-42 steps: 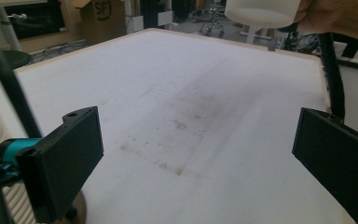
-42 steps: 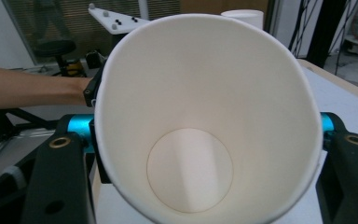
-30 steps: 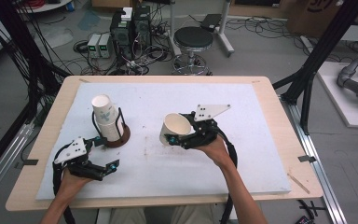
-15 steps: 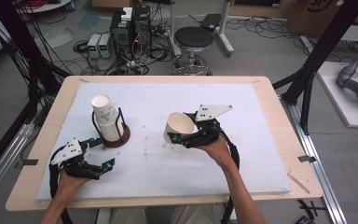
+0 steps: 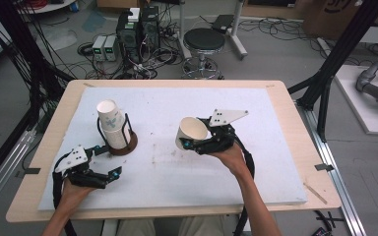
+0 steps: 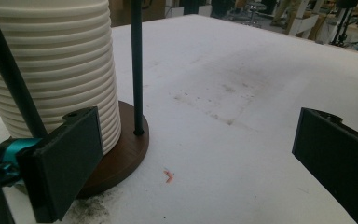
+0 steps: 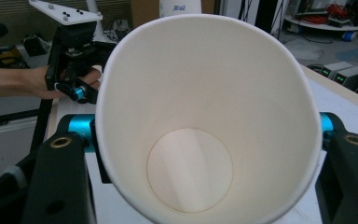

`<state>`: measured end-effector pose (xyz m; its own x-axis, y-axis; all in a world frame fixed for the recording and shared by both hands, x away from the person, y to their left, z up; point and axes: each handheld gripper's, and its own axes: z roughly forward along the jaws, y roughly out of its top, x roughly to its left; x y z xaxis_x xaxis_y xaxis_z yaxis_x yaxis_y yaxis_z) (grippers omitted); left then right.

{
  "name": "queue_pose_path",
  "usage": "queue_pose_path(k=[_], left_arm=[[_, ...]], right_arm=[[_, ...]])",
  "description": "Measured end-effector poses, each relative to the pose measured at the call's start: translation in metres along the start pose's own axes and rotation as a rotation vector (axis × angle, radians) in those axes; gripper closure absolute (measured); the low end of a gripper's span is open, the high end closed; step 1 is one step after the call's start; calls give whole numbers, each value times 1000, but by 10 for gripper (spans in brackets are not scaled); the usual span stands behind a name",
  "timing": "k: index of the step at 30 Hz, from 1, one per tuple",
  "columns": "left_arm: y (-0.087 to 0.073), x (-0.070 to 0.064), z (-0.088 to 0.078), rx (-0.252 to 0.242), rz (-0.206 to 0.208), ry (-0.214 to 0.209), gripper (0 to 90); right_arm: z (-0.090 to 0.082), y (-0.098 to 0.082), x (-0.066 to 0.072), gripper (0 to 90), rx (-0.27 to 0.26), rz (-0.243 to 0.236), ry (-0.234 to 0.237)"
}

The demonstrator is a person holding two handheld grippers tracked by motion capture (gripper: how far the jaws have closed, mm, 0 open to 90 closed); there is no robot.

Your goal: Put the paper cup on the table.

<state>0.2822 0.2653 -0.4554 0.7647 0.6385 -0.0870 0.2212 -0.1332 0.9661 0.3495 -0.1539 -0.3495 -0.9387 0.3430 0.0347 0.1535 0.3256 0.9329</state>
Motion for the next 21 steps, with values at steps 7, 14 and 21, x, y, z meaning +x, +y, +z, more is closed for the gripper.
queue_pose_path(k=[7, 14, 21], left_arm=[[0, 0, 0, 2, 3, 1, 18], [0, 0, 0, 5, 4, 5, 18], [0, 0, 0, 1, 0, 11, 18]], right_arm=[[1, -1, -3, 326, 4, 7, -5], [5, -3, -6, 326, 26, 11, -29], [13, -5, -9, 326, 51, 16, -85]])
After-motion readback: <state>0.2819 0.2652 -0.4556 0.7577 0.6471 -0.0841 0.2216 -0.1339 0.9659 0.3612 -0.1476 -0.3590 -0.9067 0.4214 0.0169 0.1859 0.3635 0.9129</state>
